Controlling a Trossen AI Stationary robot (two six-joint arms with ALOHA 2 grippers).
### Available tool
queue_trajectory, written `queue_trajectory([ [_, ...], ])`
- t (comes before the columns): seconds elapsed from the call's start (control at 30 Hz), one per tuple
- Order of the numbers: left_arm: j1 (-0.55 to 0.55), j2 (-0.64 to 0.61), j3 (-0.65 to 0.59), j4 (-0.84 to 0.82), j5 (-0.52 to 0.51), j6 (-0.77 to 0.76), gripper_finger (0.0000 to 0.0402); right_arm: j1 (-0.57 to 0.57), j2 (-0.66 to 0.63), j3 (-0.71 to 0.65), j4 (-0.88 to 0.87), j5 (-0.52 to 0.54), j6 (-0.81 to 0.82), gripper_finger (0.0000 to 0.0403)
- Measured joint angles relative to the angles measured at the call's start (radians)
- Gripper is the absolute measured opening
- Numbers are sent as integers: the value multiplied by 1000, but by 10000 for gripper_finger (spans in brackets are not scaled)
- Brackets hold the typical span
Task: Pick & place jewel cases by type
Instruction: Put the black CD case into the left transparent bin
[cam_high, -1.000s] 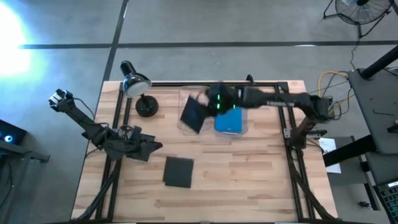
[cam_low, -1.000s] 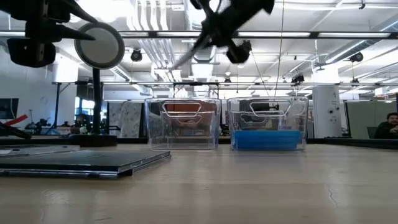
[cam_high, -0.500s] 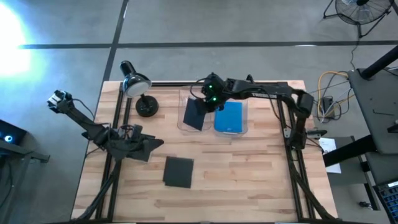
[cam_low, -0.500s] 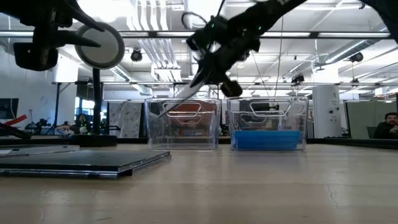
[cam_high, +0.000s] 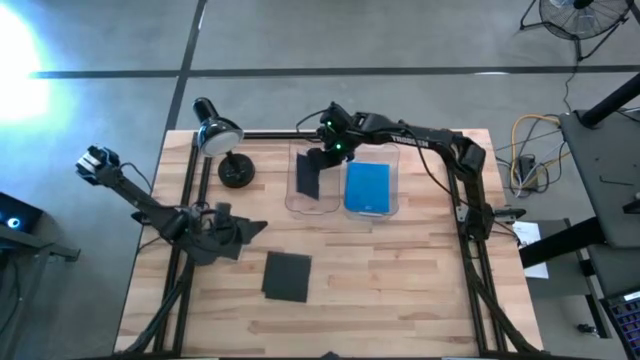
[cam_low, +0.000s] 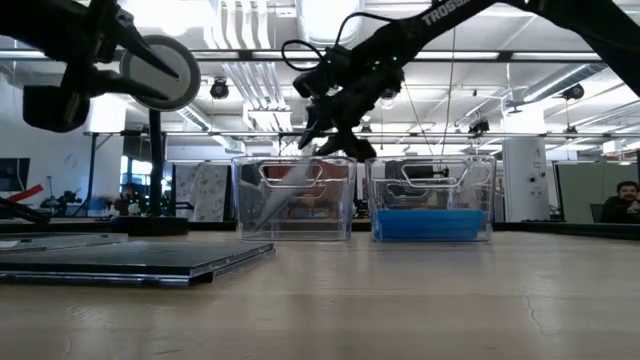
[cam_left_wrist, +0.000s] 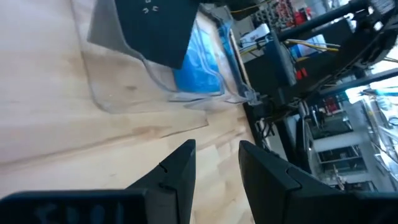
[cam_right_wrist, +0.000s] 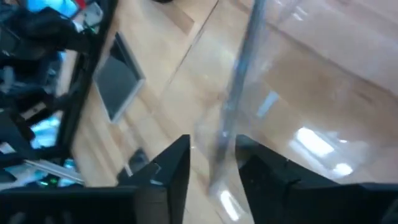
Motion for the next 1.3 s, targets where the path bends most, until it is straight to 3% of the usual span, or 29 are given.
queue_trajectory([
  [0.2,0,53,2,3,1,-36,104,4,-20,63,-204,127,-87,169],
  [0.37,0,36,3,2,20,21,104,60,-93,88,-346,338,-132,187],
  [0.43,3,23,1,1,72,62,104,100,-131,83,-368,377,-130,192],
  [0.73,51,38,-2,-33,454,302,104,360,-187,32,-361,325,41,195],
  [0.9,113,65,-4,-136,633,325,104,488,-142,-64,-184,280,258,196],
  [1.07,173,85,-7,-138,818,415,104,591,-106,-161,50,351,567,196],
  [1.3,206,102,-43,-118,993,566,104,681,-11,-231,299,456,902,196],
])
